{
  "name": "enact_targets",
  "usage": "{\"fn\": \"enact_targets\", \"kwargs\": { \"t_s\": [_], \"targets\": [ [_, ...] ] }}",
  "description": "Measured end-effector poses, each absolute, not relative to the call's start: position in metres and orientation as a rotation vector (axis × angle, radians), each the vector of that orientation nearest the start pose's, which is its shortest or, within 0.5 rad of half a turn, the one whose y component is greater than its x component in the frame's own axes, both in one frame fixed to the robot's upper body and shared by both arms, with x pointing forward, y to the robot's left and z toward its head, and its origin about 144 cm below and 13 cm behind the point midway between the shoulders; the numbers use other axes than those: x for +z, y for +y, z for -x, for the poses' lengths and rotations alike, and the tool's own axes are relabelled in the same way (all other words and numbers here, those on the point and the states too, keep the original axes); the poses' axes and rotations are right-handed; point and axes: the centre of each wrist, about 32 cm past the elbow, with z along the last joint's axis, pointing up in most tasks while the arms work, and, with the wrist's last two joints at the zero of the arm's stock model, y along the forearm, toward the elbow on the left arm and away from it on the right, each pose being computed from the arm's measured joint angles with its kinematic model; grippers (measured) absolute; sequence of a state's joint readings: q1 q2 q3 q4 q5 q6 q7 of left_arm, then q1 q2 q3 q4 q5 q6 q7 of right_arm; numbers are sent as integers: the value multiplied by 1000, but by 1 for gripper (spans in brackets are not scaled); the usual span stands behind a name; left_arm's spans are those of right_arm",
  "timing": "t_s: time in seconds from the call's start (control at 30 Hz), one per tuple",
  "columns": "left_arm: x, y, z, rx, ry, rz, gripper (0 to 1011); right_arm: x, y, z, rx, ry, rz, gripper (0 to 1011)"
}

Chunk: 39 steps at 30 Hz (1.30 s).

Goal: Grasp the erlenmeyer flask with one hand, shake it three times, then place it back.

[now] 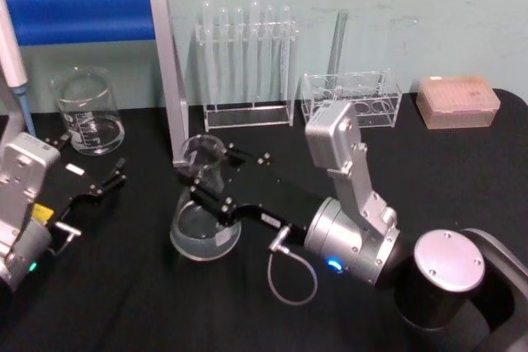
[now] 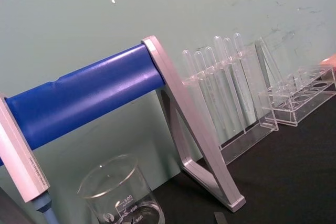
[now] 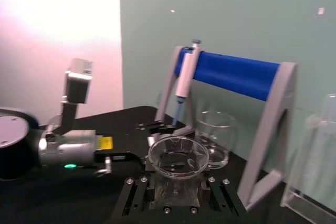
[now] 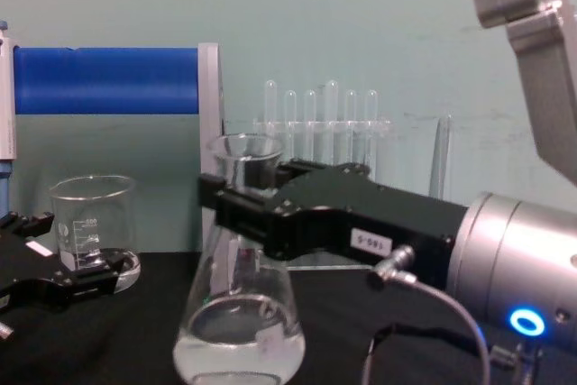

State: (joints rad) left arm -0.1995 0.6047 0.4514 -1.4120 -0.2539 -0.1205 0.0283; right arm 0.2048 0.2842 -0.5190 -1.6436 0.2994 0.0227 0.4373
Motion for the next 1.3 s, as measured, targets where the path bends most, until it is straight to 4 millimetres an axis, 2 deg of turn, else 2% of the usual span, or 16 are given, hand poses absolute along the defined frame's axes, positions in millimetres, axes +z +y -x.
{"fn": "enact_targets", "kwargs": {
  "t_s": [0.3,0.57,0.83,1.3],
  "targets": [
    [1140,310,-489,1248,-285,-304,1001,1194,-141,-465,-551,-83,-25,457],
    [1140,310,-489,1248,-285,-304,1001,1194,-141,-466,-550,-80,-23,457],
    [1140,310,-489,1248,-285,-304,1001,1194,-153,-481,-657,-94,-16,457],
    [1140,310,-489,1248,-285,-305,1001,1196,-191,-513,-918,-117,-18,457]
  ]
}}
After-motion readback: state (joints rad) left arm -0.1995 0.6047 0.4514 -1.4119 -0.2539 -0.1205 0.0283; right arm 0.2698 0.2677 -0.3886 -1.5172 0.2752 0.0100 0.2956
